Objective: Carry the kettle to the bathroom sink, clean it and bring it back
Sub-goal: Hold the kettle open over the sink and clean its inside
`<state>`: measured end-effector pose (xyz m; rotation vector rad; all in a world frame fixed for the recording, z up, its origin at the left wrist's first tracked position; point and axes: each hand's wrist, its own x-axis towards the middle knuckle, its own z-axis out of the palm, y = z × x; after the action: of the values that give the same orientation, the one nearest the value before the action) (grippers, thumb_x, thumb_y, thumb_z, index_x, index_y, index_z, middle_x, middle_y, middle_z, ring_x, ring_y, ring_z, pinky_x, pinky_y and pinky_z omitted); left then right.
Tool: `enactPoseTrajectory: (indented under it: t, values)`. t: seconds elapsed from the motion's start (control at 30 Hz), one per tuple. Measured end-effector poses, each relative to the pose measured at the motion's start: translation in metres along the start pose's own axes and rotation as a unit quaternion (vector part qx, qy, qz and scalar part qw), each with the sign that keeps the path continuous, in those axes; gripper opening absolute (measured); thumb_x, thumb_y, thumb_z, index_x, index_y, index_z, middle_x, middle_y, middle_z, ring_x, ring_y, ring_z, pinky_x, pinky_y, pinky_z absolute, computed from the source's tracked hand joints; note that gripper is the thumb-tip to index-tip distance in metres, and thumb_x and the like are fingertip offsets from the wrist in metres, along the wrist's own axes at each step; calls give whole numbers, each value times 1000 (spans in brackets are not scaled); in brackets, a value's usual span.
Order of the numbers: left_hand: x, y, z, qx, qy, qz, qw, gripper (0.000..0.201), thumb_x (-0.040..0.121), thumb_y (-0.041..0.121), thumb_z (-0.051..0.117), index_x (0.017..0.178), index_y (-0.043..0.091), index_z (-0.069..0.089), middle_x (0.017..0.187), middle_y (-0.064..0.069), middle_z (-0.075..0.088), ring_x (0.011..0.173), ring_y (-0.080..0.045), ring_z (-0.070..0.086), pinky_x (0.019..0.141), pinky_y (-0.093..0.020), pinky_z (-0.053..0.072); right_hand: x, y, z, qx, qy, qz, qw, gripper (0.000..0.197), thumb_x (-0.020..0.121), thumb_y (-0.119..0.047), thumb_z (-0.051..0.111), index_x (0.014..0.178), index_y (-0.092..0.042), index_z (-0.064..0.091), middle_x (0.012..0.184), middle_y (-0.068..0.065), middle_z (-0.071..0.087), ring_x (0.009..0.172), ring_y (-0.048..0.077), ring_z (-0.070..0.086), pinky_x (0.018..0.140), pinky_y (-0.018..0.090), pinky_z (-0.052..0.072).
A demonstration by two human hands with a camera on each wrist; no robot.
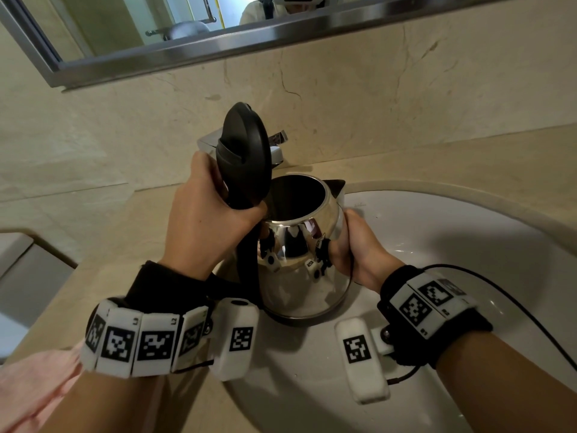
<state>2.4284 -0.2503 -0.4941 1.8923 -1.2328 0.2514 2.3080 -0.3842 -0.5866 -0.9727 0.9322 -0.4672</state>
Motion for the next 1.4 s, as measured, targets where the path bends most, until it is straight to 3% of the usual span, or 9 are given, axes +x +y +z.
enactPoseTrajectory:
  t: [0.33, 0.43, 0.6, 0.7, 0.77, 0.93, 1.1, 1.23, 1.4]
  values:
    - [-1, 3, -1, -10, -8, -13, 1000, 49, 61, 36, 69, 96, 15, 41, 80, 12, 53, 70, 0, 53, 57, -13, 44, 8, 4, -2, -6, -22, -3, 1000, 62, 98, -45, 26, 130, -2, 56, 132, 25, 55, 123, 36, 56, 108, 42, 41]
    - [0, 3, 0, -11, -9, -15, 1000, 48, 61, 34, 69, 96, 14, 41, 80, 11, 53, 71, -2, 54, 58, -15, 44, 13, 6, -4, -2, -34, -3, 999, 63, 97, -45, 26, 130, 0, 56, 132, 27, 55, 109, 32, 61, 103, 40, 43]
    - [0, 2, 0, -12, -7, -11, 1000, 48, 65, 29, 74, 98, 13, 43, 83, 6, 56, 75, -7, 57, 60, -21, 48, 23, 11, -10, 8, -28, -1, 1000, 49, 99, -44, 27, 100, -12, 64, 94, 14, 64, 86, 21, 62, 80, 28, 48]
    - [0, 1, 0, -12, -4, -9, 1000, 47, 65, 29, 74, 97, 14, 42, 82, 7, 56, 73, -6, 56, 58, -17, 45, 25, 13, -16, -1, -17, -2, 1000, 52, 101, -42, 24, 70, -14, 56, 50, -1, 60, 42, 5, 57, 39, 15, 43]
    - [0, 1, 0, -12, -3, -8, 1000, 47, 66, 28, 75, 97, 14, 42, 81, 9, 55, 71, -4, 55, 56, -12, 44, 22, 11, -16, 0, -12, -9, 1000, 53, 101, -42, 24, 64, -17, 53, 35, -5, 54, 28, 1, 49, 30, 10, 35]
    - [1, 0, 0, -17, -3, -7, 1000, 47, 67, 27, 76, 97, 13, 43, 80, 10, 56, 71, -3, 56, 56, -9, 46, 26, 13, -12, 2, -34, -5, 999, 48, 98, -46, 29, 82, -16, 64, 79, 8, 66, 77, 17, 61, 67, 25, 46]
    - [1, 2, 0, -20, -5, -8, 1000, 48, 64, 30, 74, 98, 13, 44, 82, 9, 56, 73, -4, 57, 59, -16, 46, 18, 9, -6, 2, -25, -5, 1000, 51, 96, -46, 29, 95, -14, 69, 96, 15, 67, 96, 26, 60, 91, 36, 45]
    - [1, 1, 0, -22, -8, -10, 1000, 49, 63, 32, 72, 98, 14, 43, 82, 10, 56, 73, -4, 57, 59, -17, 46, 16, 9, -7, -5, -25, -3, 1000, 53, 97, -45, 29, 87, -12, 69, 76, 9, 71, 76, 19, 65, 75, 30, 53]
    - [1, 0, 0, -20, -11, -6, 1000, 49, 65, 30, 74, 99, 14, 43, 83, 10, 55, 75, -5, 57, 61, -19, 48, 12, 7, -5, -8, -20, -7, 1000, 56, 95, -47, 30, 104, -9, 70, 108, 21, 69, 106, 30, 64, 101, 37, 47]
